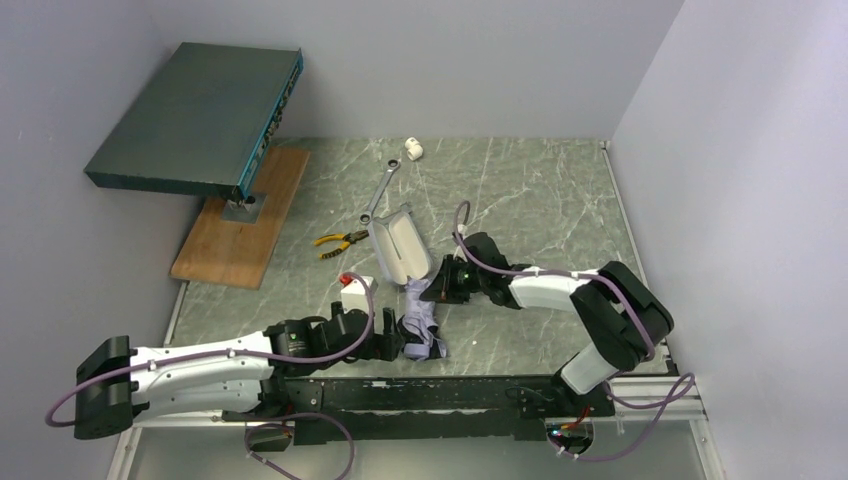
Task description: Open the umbrella
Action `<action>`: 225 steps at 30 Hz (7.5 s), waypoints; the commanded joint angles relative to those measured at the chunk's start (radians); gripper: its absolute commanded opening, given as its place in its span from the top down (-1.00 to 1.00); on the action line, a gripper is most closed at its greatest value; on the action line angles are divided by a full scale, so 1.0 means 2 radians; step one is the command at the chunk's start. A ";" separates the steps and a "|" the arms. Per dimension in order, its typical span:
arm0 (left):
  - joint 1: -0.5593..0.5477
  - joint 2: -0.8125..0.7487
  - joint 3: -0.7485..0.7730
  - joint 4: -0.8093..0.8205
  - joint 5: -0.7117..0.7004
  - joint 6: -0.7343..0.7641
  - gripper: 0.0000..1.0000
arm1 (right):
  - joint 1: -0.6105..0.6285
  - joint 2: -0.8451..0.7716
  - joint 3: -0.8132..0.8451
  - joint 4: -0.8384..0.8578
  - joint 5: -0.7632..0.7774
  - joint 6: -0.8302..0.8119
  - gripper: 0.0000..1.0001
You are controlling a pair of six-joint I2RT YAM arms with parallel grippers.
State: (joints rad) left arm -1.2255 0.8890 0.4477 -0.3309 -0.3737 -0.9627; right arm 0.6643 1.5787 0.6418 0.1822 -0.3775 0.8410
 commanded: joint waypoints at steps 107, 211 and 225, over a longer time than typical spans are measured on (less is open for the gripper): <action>-0.016 0.031 0.081 0.242 0.108 0.080 1.00 | 0.194 -0.417 0.027 -0.239 0.183 -0.054 0.08; -0.134 0.070 0.192 0.112 0.069 0.086 1.00 | 0.086 -0.438 0.251 -0.349 0.319 -0.157 1.00; -0.135 0.076 0.251 0.046 -0.012 0.059 1.00 | 0.115 -0.528 0.090 -0.339 0.083 -0.093 -0.19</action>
State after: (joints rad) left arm -1.4929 1.0626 0.8753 -0.2687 -0.3046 -0.8131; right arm 0.8684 0.5941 0.8494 -0.5167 -0.1028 0.6106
